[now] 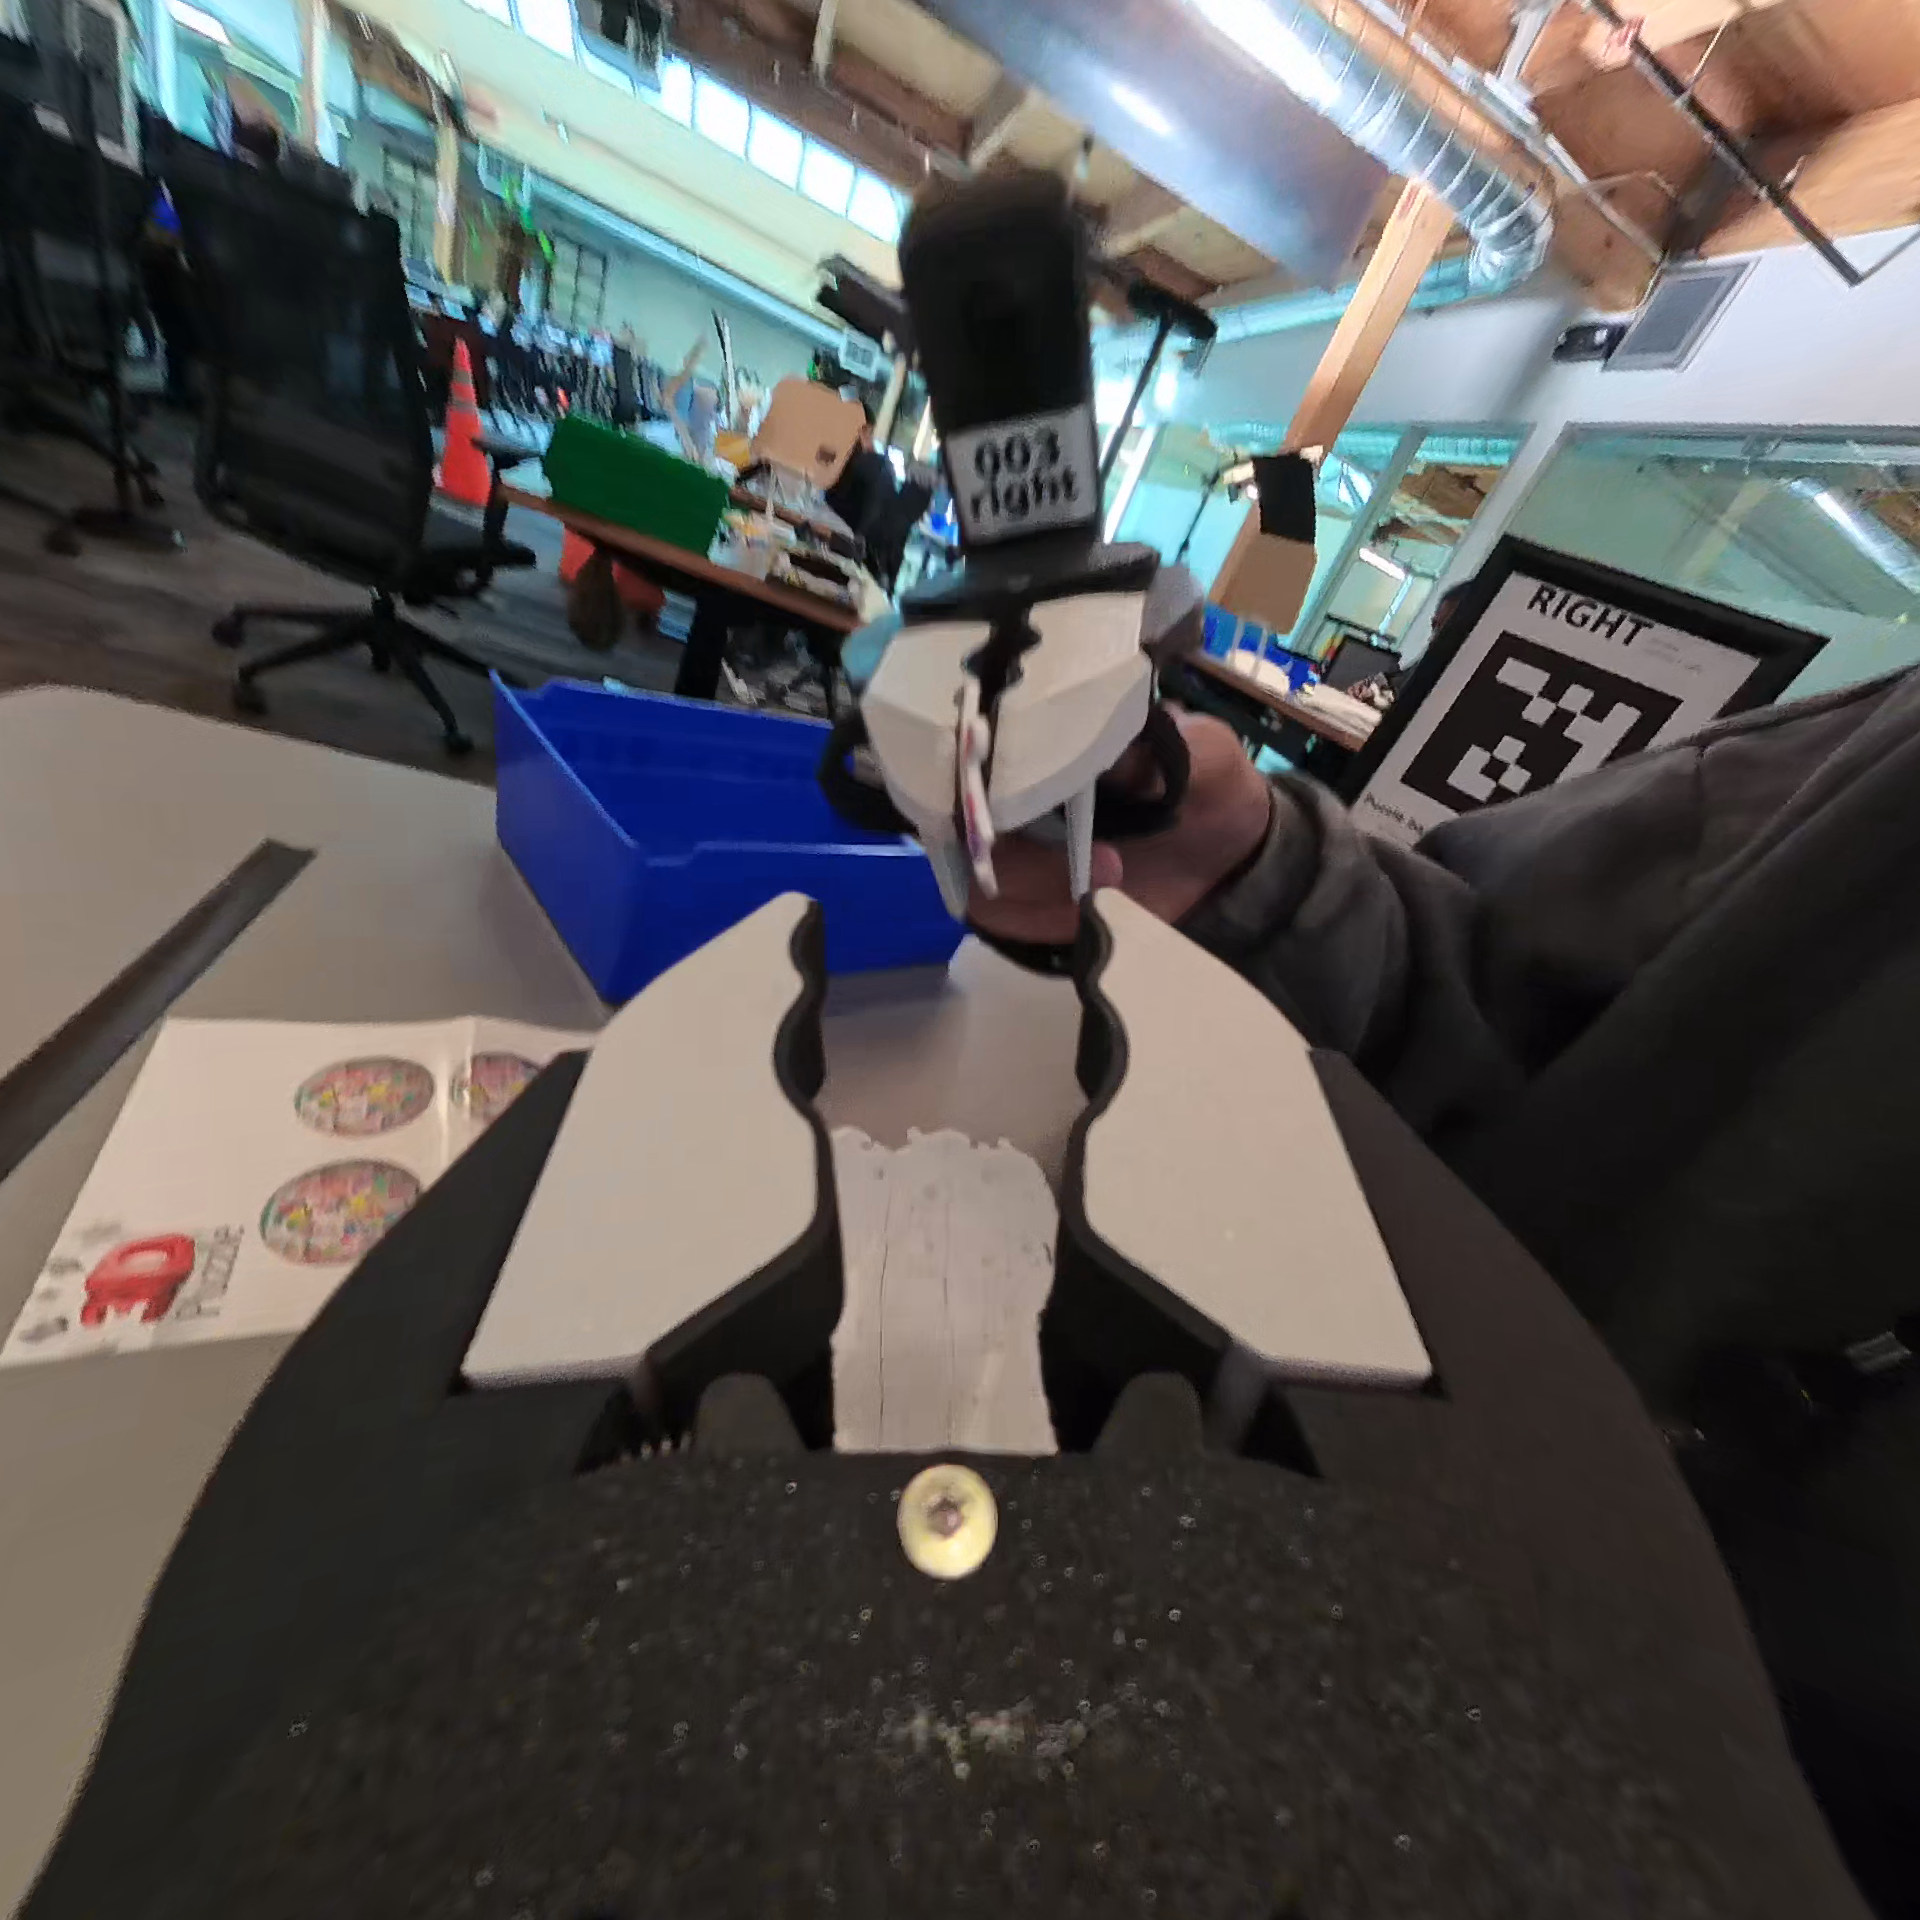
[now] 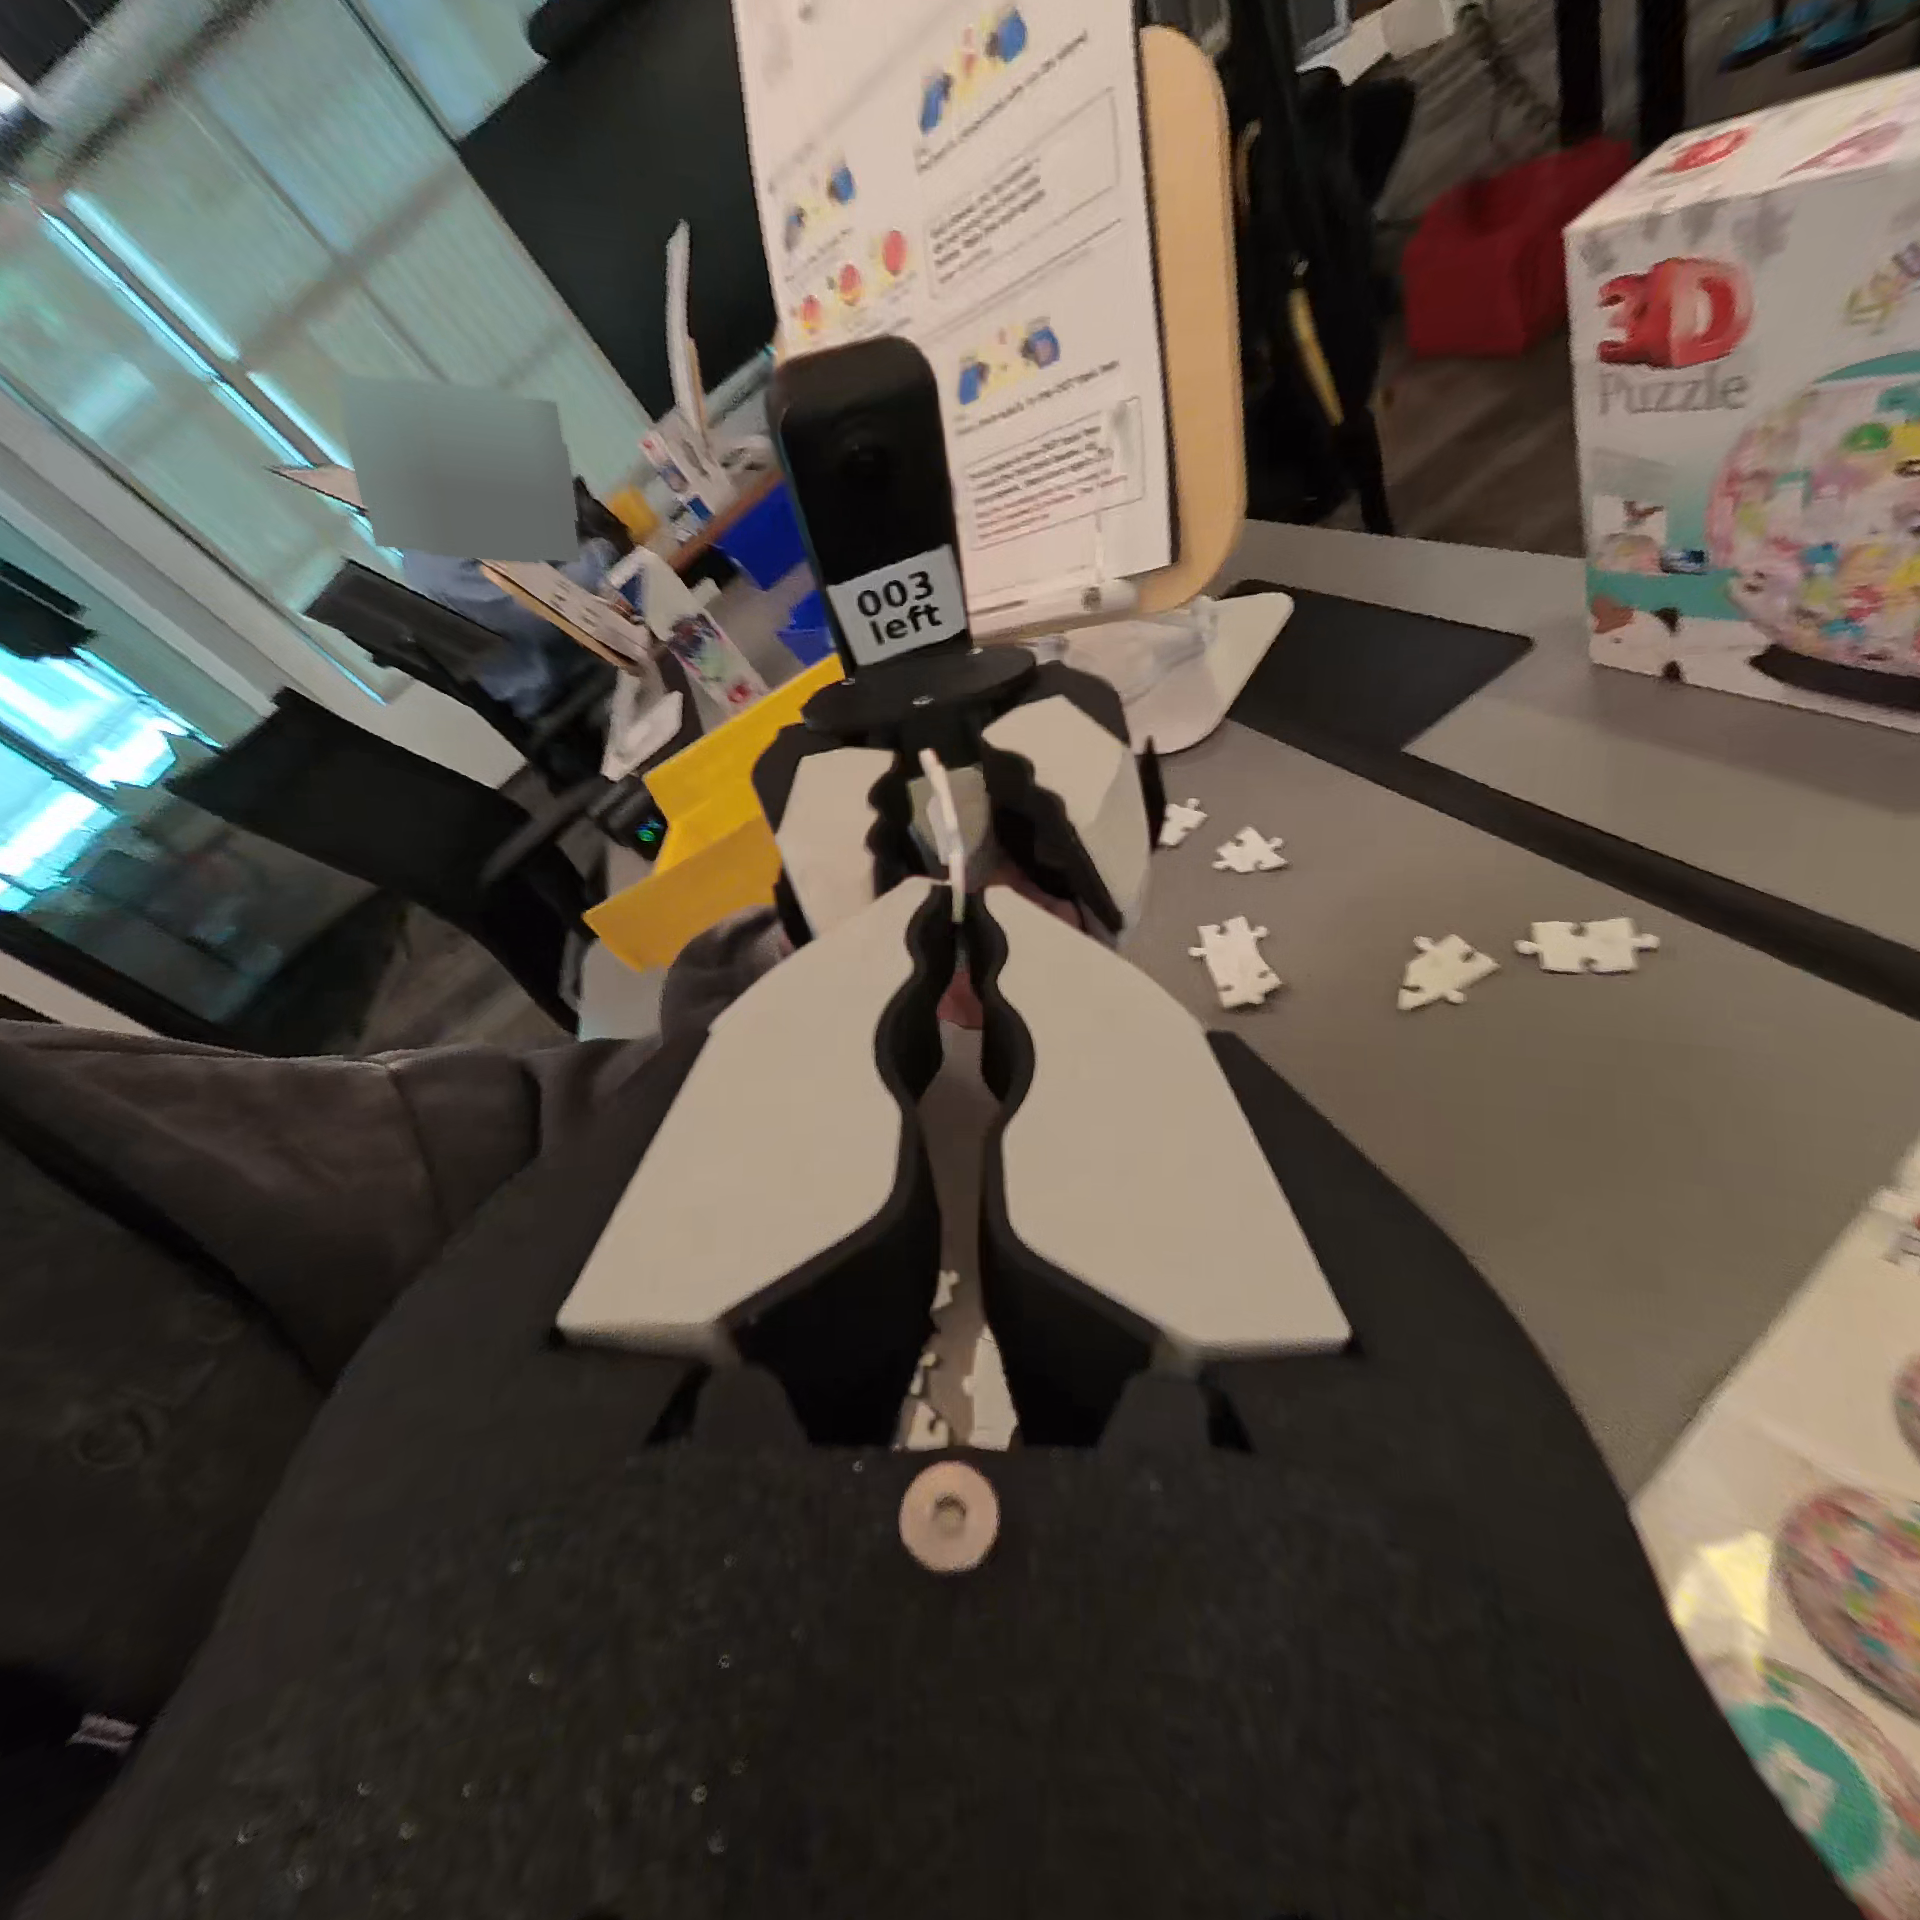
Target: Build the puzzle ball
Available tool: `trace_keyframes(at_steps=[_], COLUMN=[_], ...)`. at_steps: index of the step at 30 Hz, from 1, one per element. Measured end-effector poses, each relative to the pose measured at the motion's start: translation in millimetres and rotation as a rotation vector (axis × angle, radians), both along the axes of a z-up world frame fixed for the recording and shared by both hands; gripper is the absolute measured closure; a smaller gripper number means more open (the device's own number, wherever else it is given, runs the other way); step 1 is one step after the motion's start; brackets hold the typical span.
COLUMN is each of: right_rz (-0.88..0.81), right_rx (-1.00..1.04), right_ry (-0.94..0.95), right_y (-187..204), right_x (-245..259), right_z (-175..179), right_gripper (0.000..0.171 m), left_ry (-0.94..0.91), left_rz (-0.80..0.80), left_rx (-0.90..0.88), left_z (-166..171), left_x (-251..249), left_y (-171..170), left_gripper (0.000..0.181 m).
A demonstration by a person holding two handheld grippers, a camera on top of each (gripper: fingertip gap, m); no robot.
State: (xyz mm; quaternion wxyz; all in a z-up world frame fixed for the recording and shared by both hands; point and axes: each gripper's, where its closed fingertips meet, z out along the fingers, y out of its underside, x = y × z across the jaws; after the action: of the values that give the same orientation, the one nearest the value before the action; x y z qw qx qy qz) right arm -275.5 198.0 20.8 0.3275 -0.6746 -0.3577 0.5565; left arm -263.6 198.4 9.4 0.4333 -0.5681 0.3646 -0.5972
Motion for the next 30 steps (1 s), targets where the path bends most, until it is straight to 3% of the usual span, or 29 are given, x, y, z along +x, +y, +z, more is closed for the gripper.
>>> trace_keyframes(at_steps=[5,8,11,18,23,25,30], right_rz=[-0.044,-0.054,-0.033,0.079,0.219,0.238,0.257], right_rx=[0.032,0.064,0.182,0.507,0.517,0.53,0.523], right_ry=[0.062,0.018,-0.192,-0.501,-0.628,-0.667,-0.68], right_y=[0.3,-0.4,2.1,1.9,-9.2,-9.7,-13.3], right_x=[-4.6,-5.3,3.5,10.5,9.6,12.2,15.2], right_z=[-4.6,-17.1,-36.8,-29.6,-43.7,-47.8,-48.7], right_gripper=[0.169,0.169,0.164,0.157,0.158,0.168,0.169], left_ry=[-0.079,0.011,0.179,0.443,0.535,0.548,0.567], left_rz=[-0.001,-0.006,0.03,0.019,0.001,0.006,0.004], left_rx=[0.001,-0.026,-0.016,0.047,0.076,0.081,0.095], left_z=[9.7,-0.5,-18.8,-44.2,-53.3,-54.3,-54.8], left_x=[-5.8,-6.7,-5.8,-1.0,6.1,8.0,9.5], left_y=[-0.5,0.7,3.2,-9.2,-17.1,-17.4,-19.7], left_gripper=[0.177,0.179,0.179,0.179,0.179,0.179,0.179])
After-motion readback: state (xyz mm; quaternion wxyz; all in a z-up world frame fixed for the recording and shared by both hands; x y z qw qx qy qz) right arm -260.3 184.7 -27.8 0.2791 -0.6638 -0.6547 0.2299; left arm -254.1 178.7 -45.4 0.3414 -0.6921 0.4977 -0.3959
